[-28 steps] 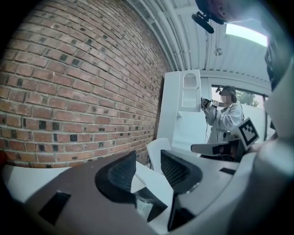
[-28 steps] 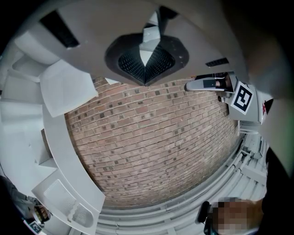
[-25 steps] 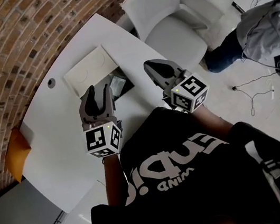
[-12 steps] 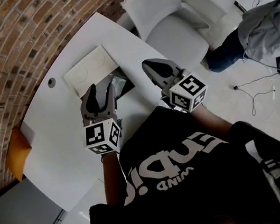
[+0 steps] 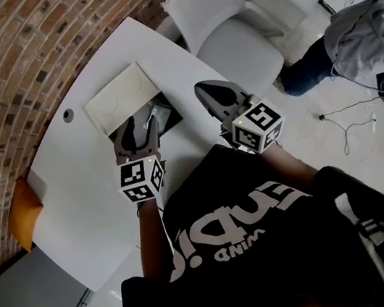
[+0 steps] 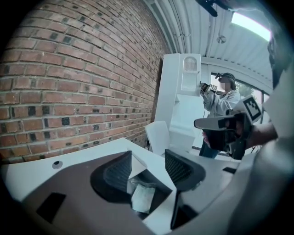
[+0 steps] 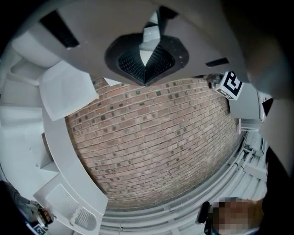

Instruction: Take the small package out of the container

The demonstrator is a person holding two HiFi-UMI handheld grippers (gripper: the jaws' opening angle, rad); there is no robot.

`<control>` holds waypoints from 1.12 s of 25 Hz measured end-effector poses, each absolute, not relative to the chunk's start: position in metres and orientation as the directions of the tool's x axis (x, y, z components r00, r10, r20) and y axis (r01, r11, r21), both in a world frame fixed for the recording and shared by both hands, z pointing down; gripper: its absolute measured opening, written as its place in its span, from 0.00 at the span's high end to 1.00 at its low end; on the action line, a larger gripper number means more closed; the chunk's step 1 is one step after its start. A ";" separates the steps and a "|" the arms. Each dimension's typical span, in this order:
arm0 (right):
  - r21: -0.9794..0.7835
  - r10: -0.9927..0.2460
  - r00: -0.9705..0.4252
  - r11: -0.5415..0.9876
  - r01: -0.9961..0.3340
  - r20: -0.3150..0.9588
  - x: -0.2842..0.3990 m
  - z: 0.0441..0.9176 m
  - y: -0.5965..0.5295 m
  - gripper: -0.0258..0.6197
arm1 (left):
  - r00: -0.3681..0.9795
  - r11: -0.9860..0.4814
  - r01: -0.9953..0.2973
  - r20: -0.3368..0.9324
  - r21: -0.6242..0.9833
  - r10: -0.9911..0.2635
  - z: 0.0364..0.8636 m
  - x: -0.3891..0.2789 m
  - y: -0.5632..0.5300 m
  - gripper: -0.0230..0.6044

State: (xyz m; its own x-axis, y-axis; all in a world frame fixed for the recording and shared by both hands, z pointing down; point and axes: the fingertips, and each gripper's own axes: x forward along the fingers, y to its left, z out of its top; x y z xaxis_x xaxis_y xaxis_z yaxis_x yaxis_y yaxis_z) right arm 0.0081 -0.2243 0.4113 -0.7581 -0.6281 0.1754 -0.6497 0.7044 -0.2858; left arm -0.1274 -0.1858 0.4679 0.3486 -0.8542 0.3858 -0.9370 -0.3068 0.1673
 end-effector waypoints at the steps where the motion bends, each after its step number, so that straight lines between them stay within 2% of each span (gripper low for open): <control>1: -0.286 -0.628 -0.758 0.704 -0.650 0.176 0.008 0.412 -0.224 0.96 | 0.351 -0.306 -0.936 0.396 0.173 -0.849 0.473 -0.128 -0.186 0.62; 28: -0.285 -0.646 -0.741 0.686 -0.670 0.186 0.015 0.411 -0.218 0.96 | 0.412 -0.376 -0.905 0.637 0.201 -0.652 0.587 -0.121 -0.196 0.62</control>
